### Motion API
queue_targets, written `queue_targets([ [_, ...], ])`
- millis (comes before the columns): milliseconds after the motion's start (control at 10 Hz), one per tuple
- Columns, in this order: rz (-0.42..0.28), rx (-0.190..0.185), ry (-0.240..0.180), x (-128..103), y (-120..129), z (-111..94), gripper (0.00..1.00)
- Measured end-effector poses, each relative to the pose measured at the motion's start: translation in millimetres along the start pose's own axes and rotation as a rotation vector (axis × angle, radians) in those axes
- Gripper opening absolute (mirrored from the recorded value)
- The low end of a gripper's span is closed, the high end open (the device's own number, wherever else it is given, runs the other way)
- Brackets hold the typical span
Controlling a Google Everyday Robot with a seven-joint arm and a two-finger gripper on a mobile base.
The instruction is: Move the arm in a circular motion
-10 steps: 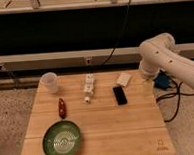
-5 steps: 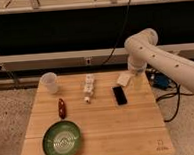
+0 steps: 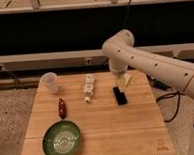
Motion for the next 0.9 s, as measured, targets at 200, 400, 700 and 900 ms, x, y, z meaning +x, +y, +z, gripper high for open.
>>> queue_targets([
  [200, -0.053, 0.002, 0.009, -30, 5, -4, 0.80],
  [400, -0.110, 0.004, 0.016, -64, 5, -8, 0.80],
  [700, -0.150, -0.002, 0.024, -82, 26, -12, 0.80],
  [900, -0.170, 0.006, 0.024, -85, 36, -15, 0.80],
])
